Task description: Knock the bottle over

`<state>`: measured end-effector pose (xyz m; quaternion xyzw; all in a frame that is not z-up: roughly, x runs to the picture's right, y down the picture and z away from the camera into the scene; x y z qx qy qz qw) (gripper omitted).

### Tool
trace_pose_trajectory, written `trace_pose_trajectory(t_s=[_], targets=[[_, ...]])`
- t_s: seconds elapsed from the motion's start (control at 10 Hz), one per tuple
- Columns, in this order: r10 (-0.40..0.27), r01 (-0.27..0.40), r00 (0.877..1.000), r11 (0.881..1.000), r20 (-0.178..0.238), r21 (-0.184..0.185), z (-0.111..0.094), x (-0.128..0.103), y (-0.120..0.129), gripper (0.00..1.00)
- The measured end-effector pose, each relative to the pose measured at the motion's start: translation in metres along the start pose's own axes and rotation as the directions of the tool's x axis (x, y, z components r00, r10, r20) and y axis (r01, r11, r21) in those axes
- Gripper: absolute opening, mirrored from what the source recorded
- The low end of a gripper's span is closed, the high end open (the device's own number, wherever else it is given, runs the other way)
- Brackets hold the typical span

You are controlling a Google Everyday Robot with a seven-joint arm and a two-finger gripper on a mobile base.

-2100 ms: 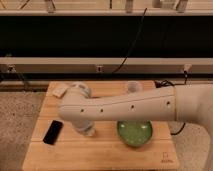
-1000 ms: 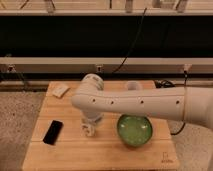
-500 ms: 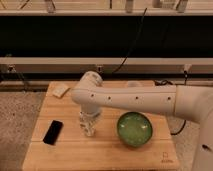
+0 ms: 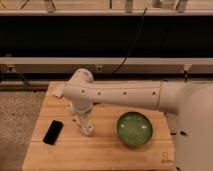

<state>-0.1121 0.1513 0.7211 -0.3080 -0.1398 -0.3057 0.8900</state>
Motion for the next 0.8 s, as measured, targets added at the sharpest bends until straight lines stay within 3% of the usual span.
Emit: trace_pose_trajectory(t_s=[0.5,0.8], targets=[[-0.068,0.068,0.997,0.998,0.029,0.004,0.010,-0.010,-0.037,0.03],[-0.051,0.051,0.999,0.999,0.018,0.006,0.008,-0.010,-0.023,0.03]])
